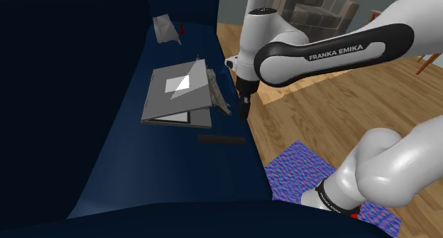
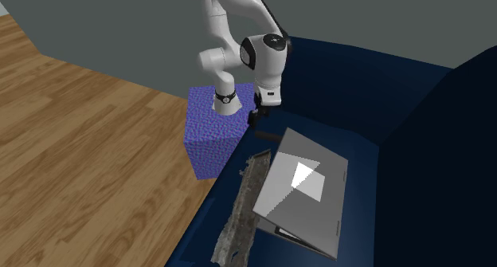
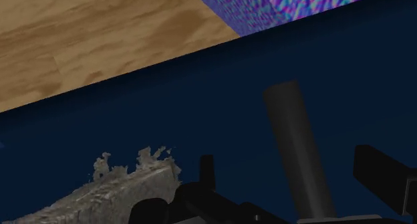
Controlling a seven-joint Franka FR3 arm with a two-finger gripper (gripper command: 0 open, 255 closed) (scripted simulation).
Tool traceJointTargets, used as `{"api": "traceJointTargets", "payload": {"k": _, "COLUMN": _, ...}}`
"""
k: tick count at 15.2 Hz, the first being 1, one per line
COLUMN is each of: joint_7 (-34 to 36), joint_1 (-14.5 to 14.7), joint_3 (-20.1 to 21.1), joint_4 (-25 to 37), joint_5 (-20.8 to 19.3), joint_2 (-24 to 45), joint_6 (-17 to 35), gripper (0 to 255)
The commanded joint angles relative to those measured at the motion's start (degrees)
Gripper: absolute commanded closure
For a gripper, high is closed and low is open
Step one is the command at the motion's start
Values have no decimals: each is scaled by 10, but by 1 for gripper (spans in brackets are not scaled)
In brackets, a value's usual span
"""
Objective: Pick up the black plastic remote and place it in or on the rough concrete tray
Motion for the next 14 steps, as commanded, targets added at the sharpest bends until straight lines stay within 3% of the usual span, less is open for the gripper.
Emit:
{"api": "traceJointTargets", "payload": {"k": 1, "joint_7": -14, "joint_1": 14, "joint_3": 10, "joint_4": -2, "joint_5": 4, "joint_2": 29, "joint_6": 24, "gripper": 0}}
{"api": "traceJointTargets", "payload": {"k": 6, "joint_7": -50, "joint_1": 43, "joint_3": 35, "joint_4": 5, "joint_5": 6, "joint_2": 105, "joint_6": 76, "gripper": 0}}
{"api": "traceJointTargets", "payload": {"k": 14, "joint_7": -44, "joint_1": 41, "joint_3": 35, "joint_4": -24, "joint_5": -3, "joint_2": 141, "joint_6": 140, "gripper": 0}}
